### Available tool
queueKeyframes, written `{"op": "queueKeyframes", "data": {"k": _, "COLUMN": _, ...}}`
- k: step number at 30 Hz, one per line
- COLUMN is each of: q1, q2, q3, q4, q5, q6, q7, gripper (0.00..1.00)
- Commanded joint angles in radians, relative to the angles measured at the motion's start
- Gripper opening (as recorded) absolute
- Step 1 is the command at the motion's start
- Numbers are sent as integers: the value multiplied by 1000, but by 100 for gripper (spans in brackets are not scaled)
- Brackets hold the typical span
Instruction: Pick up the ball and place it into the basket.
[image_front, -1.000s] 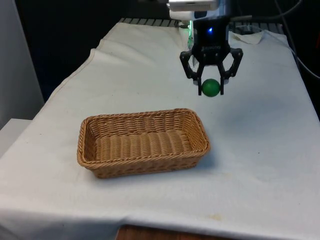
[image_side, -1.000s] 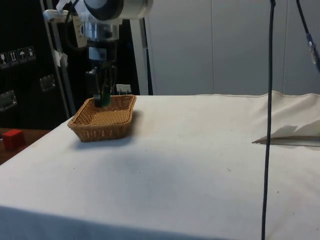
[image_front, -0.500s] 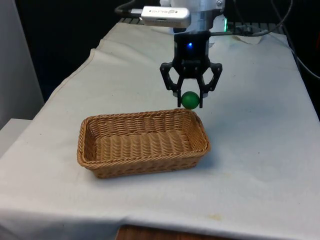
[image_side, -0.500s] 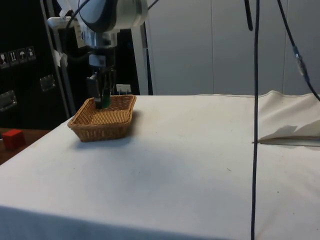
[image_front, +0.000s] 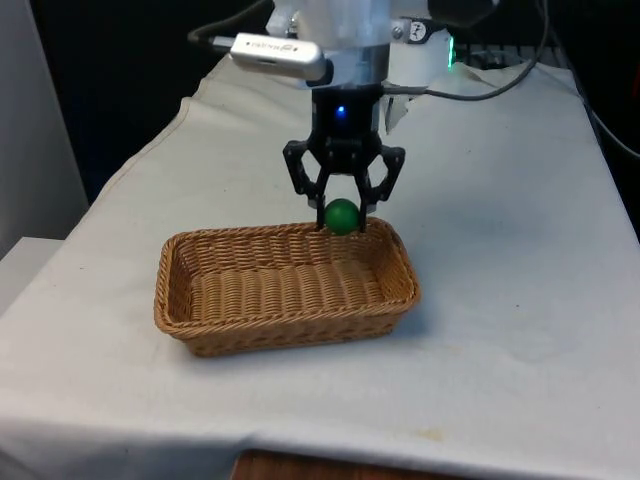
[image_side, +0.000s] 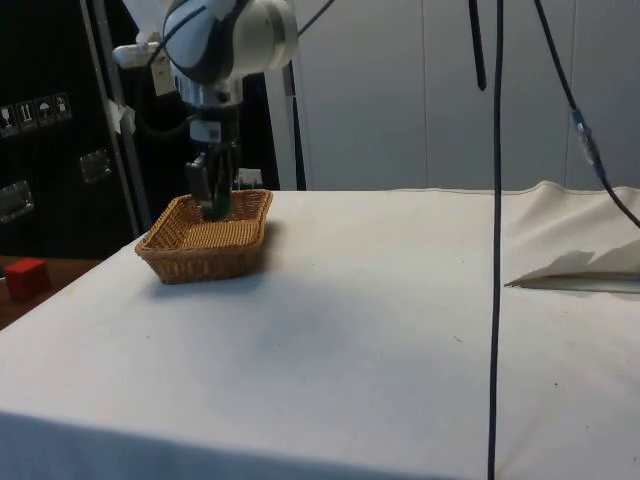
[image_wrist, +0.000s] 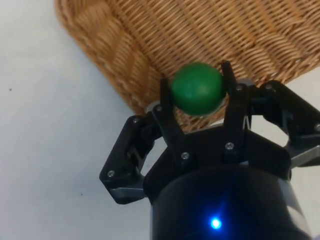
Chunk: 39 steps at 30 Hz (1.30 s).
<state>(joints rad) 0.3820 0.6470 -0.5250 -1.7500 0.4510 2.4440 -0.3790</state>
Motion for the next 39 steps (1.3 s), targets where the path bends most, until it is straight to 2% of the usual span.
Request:
{"op": "queueKeyframes", "data": {"k": 1, "q1": -10, "q2": 12, "q3": 6, "q4": 7, "q5": 13, "q6": 13, "q7": -11, "gripper": 2}}
{"op": "queueKeyframes", "data": {"k": 4, "q1": -12, "q2": 27, "q3": 0, "q4": 6, "q5": 27, "q6": 28, "q7": -21, "gripper": 2}}
{"op": "queueKeyframes", "data": {"k": 5, "q1": -3, "q2": 28, "q3": -10, "q4": 2, "q5": 24, "q6": 24, "q7": -16, "gripper": 2}}
{"op": "queueKeyframes", "data": {"k": 6, "q1": -14, "q2": 37, "q3": -3, "q4": 6, "q5": 37, "q6": 37, "q7": -28, "gripper": 2}}
{"op": "queueKeyframes", "data": {"k": 13, "q1": -18, "q2": 81, "q3": -11, "q4": 7, "q5": 82, "q6": 75, "q7": -51, "gripper": 2}}
{"op": "queueKeyframes", "data": {"k": 14, "q1": -9, "q2": 77, "q3": -21, "q4": 2, "q5": 76, "q6": 66, "q7": -44, "gripper": 2}}
{"op": "queueKeyframes", "data": {"k": 15, "q1": -18, "q2": 86, "q3": -11, "q4": 7, "q5": 89, "q6": 81, "q7": -54, "gripper": 2}}
{"op": "queueKeyframes", "data": {"k": 21, "q1": -19, "q2": 125, "q3": -12, "q4": 14, "q5": 123, "q6": 109, "q7": -59, "gripper": 2}}
{"op": "queueKeyframes", "data": {"k": 22, "q1": -19, "q2": 130, "q3": -13, "q4": 17, "q5": 125, "q6": 110, "q7": -59, "gripper": 2}}
{"op": "queueKeyframes", "data": {"k": 23, "q1": -10, "q2": 125, "q3": -21, "q4": 7, "q5": 117, "q6": 107, "q7": -53, "gripper": 2}}
{"op": "queueKeyframes", "data": {"k": 24, "q1": -19, "q2": 133, "q3": -13, "q4": 20, "q5": 126, "q6": 109, "q7": -59, "gripper": 2}}
{"op": "queueKeyframes", "data": {"k": 28, "q1": -18, "q2": 137, "q3": -17, "q4": 24, "q5": 130, "q6": 104, "q7": -59, "gripper": 2}}
{"op": "queueKeyframes", "data": {"k": 32, "q1": -11, "q2": 138, "q3": -23, "q4": 21, "q5": 124, "q6": 107, "q7": -53, "gripper": 2}}
{"op": "queueKeyframes", "data": {"k": 33, "q1": -14, "q2": 138, "q3": -20, "q4": 22, "q5": 127, "q6": 106, "q7": -56, "gripper": 2}}
{"op": "queueKeyframes", "data": {"k": 34, "q1": -14, "q2": 138, "q3": -21, "q4": 22, "q5": 127, "q6": 106, "q7": -56, "gripper": 6}}
{"op": "queueKeyframes", "data": {"k": 35, "q1": -13, "q2": 138, "q3": -21, "q4": 22, "q5": 126, "q6": 106, "q7": -55, "gripper": 21}}
{"op": "queueKeyframes", "data": {"k": 39, "q1": -12, "q2": 138, "q3": -22, "q4": 21, "q5": 125, "q6": 107, "q7": -54, "gripper": 55}}
